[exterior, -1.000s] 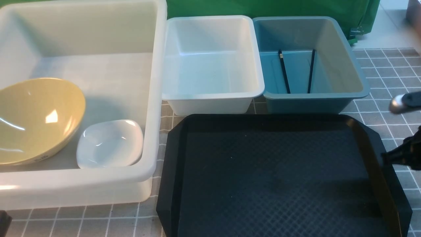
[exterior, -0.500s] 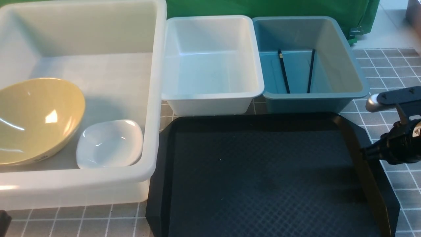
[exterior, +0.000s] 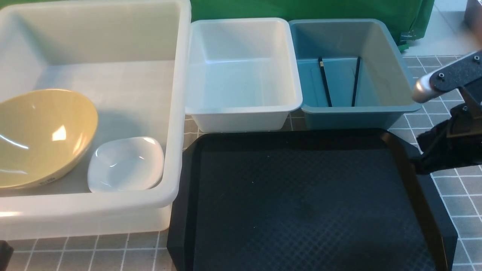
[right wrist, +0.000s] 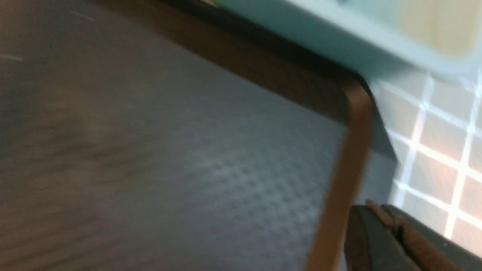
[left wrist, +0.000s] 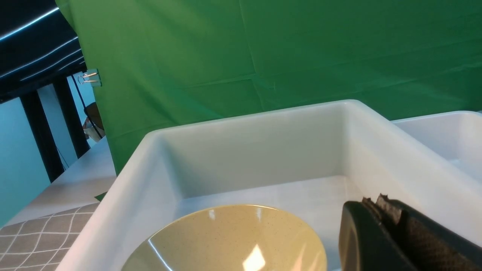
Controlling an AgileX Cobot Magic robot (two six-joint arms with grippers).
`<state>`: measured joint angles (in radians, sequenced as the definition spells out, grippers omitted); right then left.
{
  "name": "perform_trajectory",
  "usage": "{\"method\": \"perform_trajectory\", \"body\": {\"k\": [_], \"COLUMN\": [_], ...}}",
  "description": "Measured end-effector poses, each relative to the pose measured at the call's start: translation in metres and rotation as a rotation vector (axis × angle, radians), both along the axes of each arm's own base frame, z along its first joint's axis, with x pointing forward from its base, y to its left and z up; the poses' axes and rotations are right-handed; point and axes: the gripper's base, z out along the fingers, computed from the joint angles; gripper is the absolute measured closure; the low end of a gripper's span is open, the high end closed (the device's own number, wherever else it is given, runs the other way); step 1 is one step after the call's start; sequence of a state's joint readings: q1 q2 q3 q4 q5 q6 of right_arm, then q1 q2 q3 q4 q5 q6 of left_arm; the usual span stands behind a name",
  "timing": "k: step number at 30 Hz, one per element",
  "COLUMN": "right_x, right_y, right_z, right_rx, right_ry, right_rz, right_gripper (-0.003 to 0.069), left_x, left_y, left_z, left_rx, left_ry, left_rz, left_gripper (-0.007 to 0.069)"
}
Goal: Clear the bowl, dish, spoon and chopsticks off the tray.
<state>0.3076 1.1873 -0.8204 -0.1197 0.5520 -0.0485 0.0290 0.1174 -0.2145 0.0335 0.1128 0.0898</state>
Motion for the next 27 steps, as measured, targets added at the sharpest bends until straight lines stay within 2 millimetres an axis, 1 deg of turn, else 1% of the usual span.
{"method": "perform_trajectory", "body": {"k": [2,4,5,6,8,9,11,12,13,14,16,17,19,21,22,23,24,27], "right_x": [-0.018,-0.030,-0.041,-0.051,-0.076,-0.078,-0.105,-0.112,-0.125,-0.133,-0.139,-0.140,-0.139,-0.138,-0.137,-0.137,-0.137,-0.136], "right_y": [0.015,0.021,0.025,0.025,0.022,0.021,0.010,0.006,-0.002,-0.006,-0.010,-0.011,-0.010,-0.009,-0.009,-0.008,-0.008,-0.007], "right_z": [0.017,0.031,0.046,0.058,0.084,0.087,0.104,0.107,0.108,0.104,0.091,0.081,0.059,0.041,0.035,0.034,0.023,0.011], "right_rx": [0.023,0.047,0.073,0.090,0.137,0.144,0.207,0.220,0.250,0.269,0.286,0.301,0.336,0.405,0.430,0.438,0.479,0.487], "right_ry": [-0.068,-0.149,-0.244,-0.322,-0.506,-0.525,-0.708,-0.744,-0.812,-0.847,-0.838,-0.812,-0.739,-0.669,-0.647,-0.647,-0.617,-0.587], "right_rz": [0.089,0.144,0.202,0.238,0.309,0.318,0.345,0.346,0.349,0.349,0.343,0.336,0.312,0.273,0.259,0.256,0.236,0.226], "right_gripper": [0.0625,0.0625,0.0625,0.0625,0.0625,0.0625,0.0625,0.0625,0.0625,0.0625,0.0623,0.0622,0.0621,0.0620,0.0620,0.0620,0.0618,0.0617], "left_x": [0.000,0.000,0.000,0.000,0.000,0.000,0.000,0.000,0.000,0.000,0.000,0.000,0.000,0.000,0.000,0.000,0.000,0.000], "left_y": [0.000,0.000,0.000,0.000,0.000,0.000,0.000,0.000,0.000,0.000,0.000,0.000,0.000,0.000,0.000,0.000,0.000,0.000], "left_z": [0.000,0.000,-0.001,-0.001,-0.001,-0.001,-0.001,-0.001,-0.001,-0.001,-0.001,-0.001,-0.001,-0.001,-0.002,-0.002,-0.002,-0.002], "left_rx": [0.000,0.000,0.000,0.000,0.000,0.000,0.000,0.000,0.000,0.000,0.000,0.000,-0.001,-0.001,-0.001,-0.001,-0.001,-0.001], "left_ry": [0.001,0.004,0.006,0.007,0.012,0.012,0.013,0.013,0.014,0.014,0.014,0.014,0.015,0.016,0.017,0.017,0.018,0.019], "left_rz": [0.000,0.000,0.000,0.000,0.000,0.000,0.000,0.000,0.000,0.000,0.000,0.000,0.000,0.001,0.001,0.001,0.001,0.001], "left_gripper": [0.0638,0.0638,0.0638,0.0638,0.0638,0.0638,0.0638,0.0638,0.0638,0.0638,0.0638,0.0638,0.0638,0.0638,0.0638,0.0638,0.0638,0.0638]}}
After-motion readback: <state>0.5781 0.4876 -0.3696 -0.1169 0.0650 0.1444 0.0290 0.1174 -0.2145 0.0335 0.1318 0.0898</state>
